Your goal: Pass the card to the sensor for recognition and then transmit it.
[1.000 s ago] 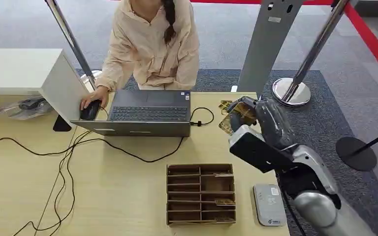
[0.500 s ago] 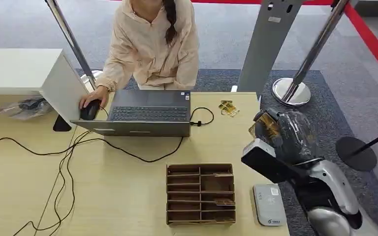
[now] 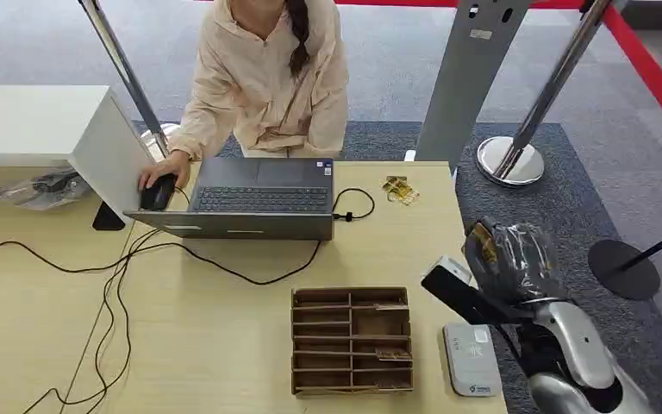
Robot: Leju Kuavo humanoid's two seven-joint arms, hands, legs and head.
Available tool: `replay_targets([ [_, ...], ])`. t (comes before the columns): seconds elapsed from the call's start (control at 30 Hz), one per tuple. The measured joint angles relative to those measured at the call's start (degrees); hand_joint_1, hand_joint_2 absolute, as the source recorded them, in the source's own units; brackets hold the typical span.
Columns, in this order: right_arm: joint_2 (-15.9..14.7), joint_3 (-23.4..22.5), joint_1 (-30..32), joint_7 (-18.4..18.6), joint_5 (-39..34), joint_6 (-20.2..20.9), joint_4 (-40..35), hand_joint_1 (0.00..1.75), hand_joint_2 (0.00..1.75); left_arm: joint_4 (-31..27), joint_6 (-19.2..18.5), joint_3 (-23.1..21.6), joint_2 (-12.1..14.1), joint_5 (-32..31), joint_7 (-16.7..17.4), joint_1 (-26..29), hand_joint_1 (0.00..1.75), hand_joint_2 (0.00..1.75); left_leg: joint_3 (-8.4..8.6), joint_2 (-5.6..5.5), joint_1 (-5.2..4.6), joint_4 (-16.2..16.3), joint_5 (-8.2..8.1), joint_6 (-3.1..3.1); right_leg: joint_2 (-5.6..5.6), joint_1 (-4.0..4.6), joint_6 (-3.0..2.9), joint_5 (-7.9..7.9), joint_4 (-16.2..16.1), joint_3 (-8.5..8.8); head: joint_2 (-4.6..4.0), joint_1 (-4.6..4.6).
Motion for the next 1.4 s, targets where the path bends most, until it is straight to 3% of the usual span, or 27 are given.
replay_targets([
  [0.3,-0.44,-2.21,3.48,-0.04,-3.15,-1.31,9.83,1.75,1.75,0.0,0.2,0.0,0.46,0.02,0.02,-0.01,0.0,0.0,0.02,0.01,0.0,0.01,0.0,0.0,0.0,0.0,0.0,0.0,0.0,-0.01,0.0,0.0],
  [0.6,-1.68,-1.97,4.62,2.58,-7.81,6.78,13.31,1.75,1.75,0.0,0.24,0.0,0.79,0.04,-0.28,-0.03,0.0,0.0,0.02,0.01,-0.01,0.01,0.0,0.0,0.0,-0.01,0.0,0.0,0.0,-0.01,0.0,-0.02],
  [0.97,-3.48,-0.46,5.32,5.14,-13.6,12.59,16.19,1.75,1.75,0.0,0.22,0.0,1.14,-0.02,-0.55,-0.04,0.0,0.0,0.01,0.01,0.0,0.01,0.0,0.0,0.0,0.0,0.0,0.0,0.0,-0.01,0.0,0.0],
  [1.23,-4.15,0.15,4.94,5.2,-15.06,12.65,17.28,1.75,1.75,0.0,0.15,0.0,1.4,-0.11,-0.55,-0.1,0.0,0.0,0.08,0.02,0.01,0.0,0.0,0.0,0.0,0.02,0.0,0.0,-0.02,0.06,0.0,0.02],
  [1.4,-4.13,0.59,4.89,4.44,-14.65,8.82,17.7,1.75,1.75,0.0,0.37,0.0,1.44,0.18,-0.55,-0.11,0.0,0.0,0.1,0.02,0.0,0.01,0.0,0.0,0.0,0.01,0.0,0.01,-0.02,0.09,0.0,-0.02],
])
